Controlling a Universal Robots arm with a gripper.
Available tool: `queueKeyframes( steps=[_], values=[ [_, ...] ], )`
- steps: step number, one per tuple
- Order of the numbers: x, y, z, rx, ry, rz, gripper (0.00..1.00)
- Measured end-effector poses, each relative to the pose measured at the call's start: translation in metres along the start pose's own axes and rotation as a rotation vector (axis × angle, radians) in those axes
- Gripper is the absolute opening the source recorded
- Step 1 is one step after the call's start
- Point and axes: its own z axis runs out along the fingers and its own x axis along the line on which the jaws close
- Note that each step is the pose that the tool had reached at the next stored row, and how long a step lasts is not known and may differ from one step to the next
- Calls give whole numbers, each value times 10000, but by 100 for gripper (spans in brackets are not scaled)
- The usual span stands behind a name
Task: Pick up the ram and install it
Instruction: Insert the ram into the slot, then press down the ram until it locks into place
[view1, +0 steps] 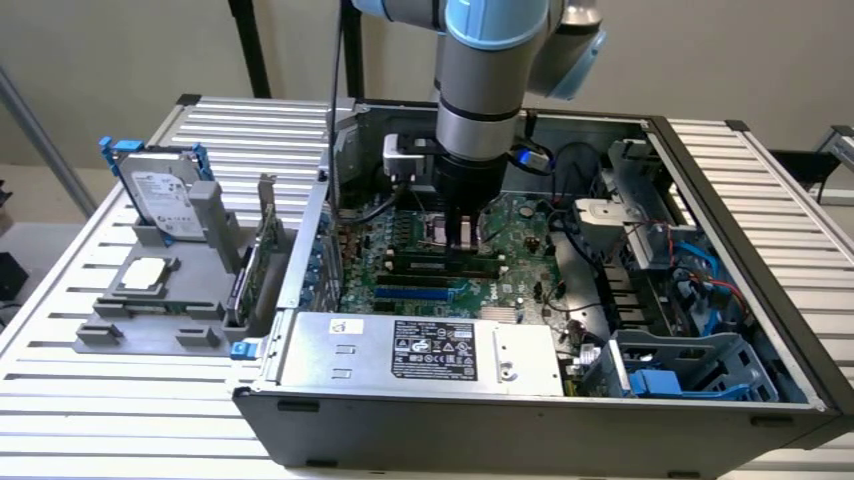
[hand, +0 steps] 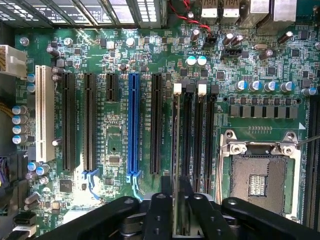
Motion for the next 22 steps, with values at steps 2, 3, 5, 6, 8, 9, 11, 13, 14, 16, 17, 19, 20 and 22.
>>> queueKeyframes(
  steps=[2,3,5,6,8,9,11,13,14,16,17,19,20,22],
  values=[
    [0,0,-29,-1,-5,0,28],
    [1,1,-69,-5,-2,0,28],
    [4,2,-161,-9,-2,1,28],
    [5,2,-200,-10,-3,0,28],
    [6,4,-243,-11,-3,-2,28],
    [6,5,-245,-10,-4,-2,28],
    [6,6,-245,-9,-6,-2,19],
    [6,6,-245,-9,-4,-1,11],
    [6,6,-246,-10,-4,-1,11],
    [6,6,-246,-10,-3,-1,11],
    [6,6,-246,-10,-3,-1,11],
    [6,6,-246,-10,-3,0,11],
    [6,6,-246,-10,-3,-1,11],
    [6,6,-246,-10,-3,-1,11]
  ],
)
